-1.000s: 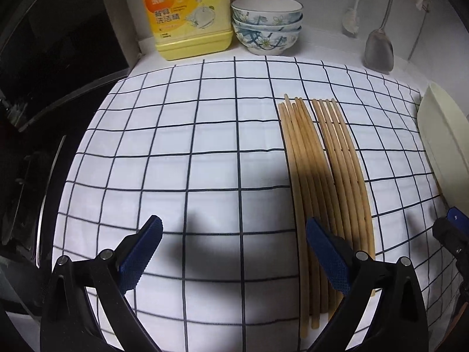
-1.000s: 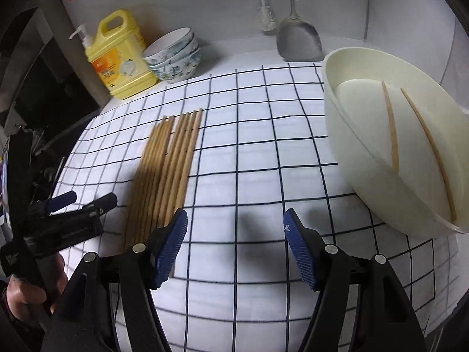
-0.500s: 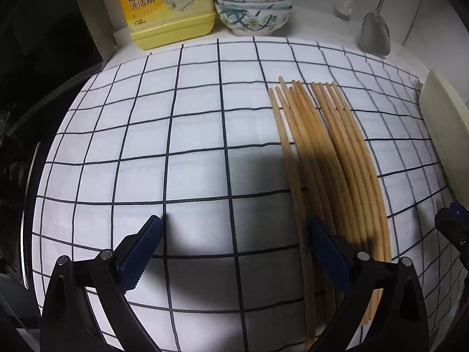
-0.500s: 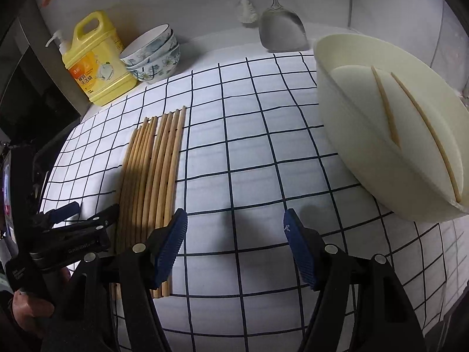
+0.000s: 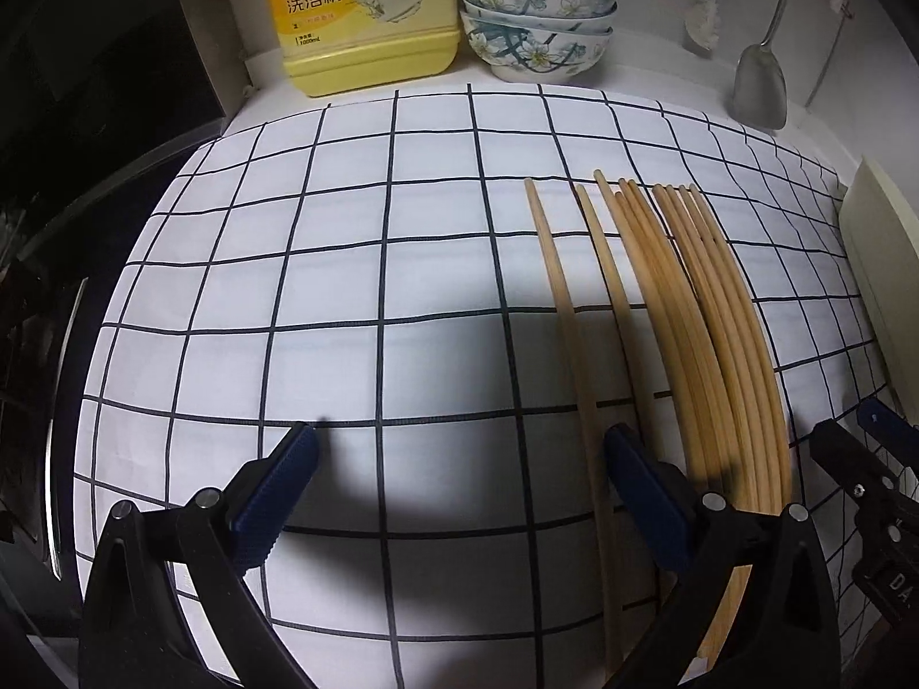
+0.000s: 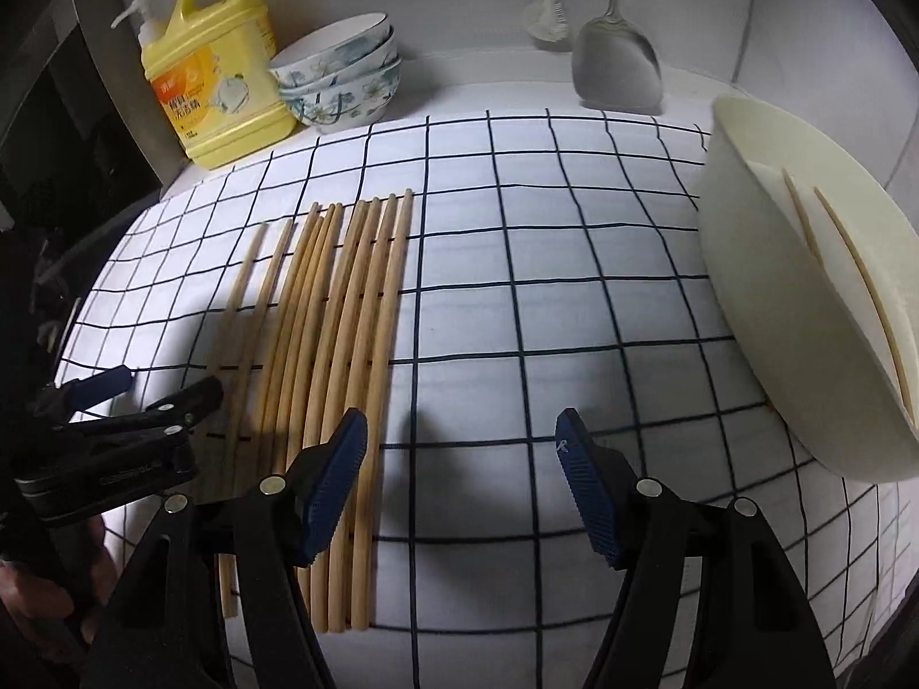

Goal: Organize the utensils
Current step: 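Return the right tool to the chopsticks and grasp another one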

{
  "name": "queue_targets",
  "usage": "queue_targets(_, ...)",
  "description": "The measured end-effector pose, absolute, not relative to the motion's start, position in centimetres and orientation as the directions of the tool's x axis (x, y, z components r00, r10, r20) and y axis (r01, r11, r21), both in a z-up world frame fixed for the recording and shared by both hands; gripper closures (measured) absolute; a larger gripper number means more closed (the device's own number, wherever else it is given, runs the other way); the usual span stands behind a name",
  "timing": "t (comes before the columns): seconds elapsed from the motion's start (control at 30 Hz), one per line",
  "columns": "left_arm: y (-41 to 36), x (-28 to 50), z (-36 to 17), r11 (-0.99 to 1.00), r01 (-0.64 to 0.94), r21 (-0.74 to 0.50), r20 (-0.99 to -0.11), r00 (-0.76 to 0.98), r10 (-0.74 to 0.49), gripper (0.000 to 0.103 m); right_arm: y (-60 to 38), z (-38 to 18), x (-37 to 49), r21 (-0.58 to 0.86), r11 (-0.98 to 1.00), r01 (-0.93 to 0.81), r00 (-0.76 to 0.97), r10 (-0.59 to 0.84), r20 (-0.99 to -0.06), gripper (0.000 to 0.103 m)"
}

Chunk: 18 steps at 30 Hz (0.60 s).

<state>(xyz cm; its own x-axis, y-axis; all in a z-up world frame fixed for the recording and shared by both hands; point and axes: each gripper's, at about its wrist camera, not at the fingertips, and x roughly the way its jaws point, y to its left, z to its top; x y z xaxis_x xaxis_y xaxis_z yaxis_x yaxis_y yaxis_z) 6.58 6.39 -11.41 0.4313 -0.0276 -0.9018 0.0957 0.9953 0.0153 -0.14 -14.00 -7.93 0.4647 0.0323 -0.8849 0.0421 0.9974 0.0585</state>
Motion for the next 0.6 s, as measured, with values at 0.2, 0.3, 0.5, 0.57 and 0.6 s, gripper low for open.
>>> queue_targets(0.2, 7.3, 6.7, -11.4, 0.996, 0.084, 0.013, -0.901, 0.434, -0.025, 0.005, -13.2, -8.6, 0.4, 0.018, 0.999, 0.036, 0.454, 0.000, -0.891, 0.038)
queue_targets(0.3, 7.6, 6.5, -11.4, 0.997, 0.079, 0.014, -0.900, 0.435, -0.022, 0.005, -12.9, -8.9, 0.6, 0.006, 0.999, 0.031, 0.447, -0.008, -0.894, 0.038)
queue_targets(0.5, 7.9, 6.5, -11.4, 0.997, 0.076, 0.014, -0.900, 0.435, -0.020, 0.005, -12.6, -9.1, 0.6, -0.025, 1.000, 0.015, 0.448, -0.029, -0.893, 0.038)
queue_targets(0.57, 8.0, 6.5, -11.4, 0.997, 0.075, 0.014, -0.900, 0.435, -0.020, 0.005, -12.7, -9.2, 0.6, -0.037, 0.999, 0.016, 0.445, -0.040, -0.895, 0.038)
queue_targets(0.6, 8.1, 6.5, -11.4, 0.997, 0.074, 0.015, -0.900, 0.435, -0.019, 0.005, -12.8, -9.4, 0.6, -0.043, 0.999, 0.019, 0.438, -0.047, -0.898, 0.038)
